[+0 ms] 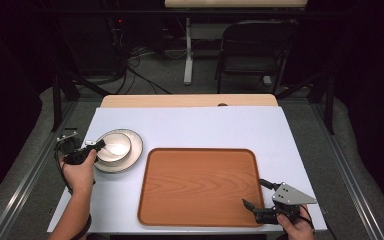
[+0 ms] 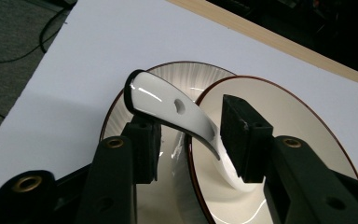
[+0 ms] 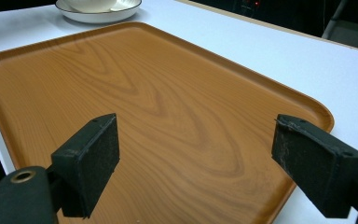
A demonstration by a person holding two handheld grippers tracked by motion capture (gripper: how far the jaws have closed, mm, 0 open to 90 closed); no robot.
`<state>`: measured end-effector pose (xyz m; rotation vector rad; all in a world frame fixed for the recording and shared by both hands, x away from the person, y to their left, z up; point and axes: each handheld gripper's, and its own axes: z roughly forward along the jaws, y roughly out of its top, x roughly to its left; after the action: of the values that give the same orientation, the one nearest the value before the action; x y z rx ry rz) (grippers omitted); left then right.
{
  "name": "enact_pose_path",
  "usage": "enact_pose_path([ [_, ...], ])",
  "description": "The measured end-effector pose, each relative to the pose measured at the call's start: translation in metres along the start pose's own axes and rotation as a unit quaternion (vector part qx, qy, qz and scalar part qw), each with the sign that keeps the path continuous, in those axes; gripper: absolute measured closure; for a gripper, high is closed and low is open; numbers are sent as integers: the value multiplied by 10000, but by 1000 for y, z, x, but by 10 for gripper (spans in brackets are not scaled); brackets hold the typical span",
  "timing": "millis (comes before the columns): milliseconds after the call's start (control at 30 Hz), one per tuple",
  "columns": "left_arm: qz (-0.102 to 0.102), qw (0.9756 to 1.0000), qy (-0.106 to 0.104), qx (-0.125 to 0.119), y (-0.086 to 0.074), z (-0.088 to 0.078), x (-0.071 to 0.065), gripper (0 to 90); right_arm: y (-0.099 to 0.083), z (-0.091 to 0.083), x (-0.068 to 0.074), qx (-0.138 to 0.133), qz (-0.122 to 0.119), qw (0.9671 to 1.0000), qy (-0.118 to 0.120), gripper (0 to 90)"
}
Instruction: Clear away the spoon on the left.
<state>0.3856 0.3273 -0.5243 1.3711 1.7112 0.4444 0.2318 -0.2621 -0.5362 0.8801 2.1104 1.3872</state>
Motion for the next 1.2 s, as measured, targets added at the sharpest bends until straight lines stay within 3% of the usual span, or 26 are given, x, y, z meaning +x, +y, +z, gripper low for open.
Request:
enact_pose_path([
  [833, 350, 9992, -24, -207, 9, -9, -6, 766, 0, 0, 0, 6, 0, 10000, 7, 144],
  [1200, 528, 9980, -250, -261, 14, -12, -18, 835, 0, 0, 0, 21, 5, 10000, 19, 144],
])
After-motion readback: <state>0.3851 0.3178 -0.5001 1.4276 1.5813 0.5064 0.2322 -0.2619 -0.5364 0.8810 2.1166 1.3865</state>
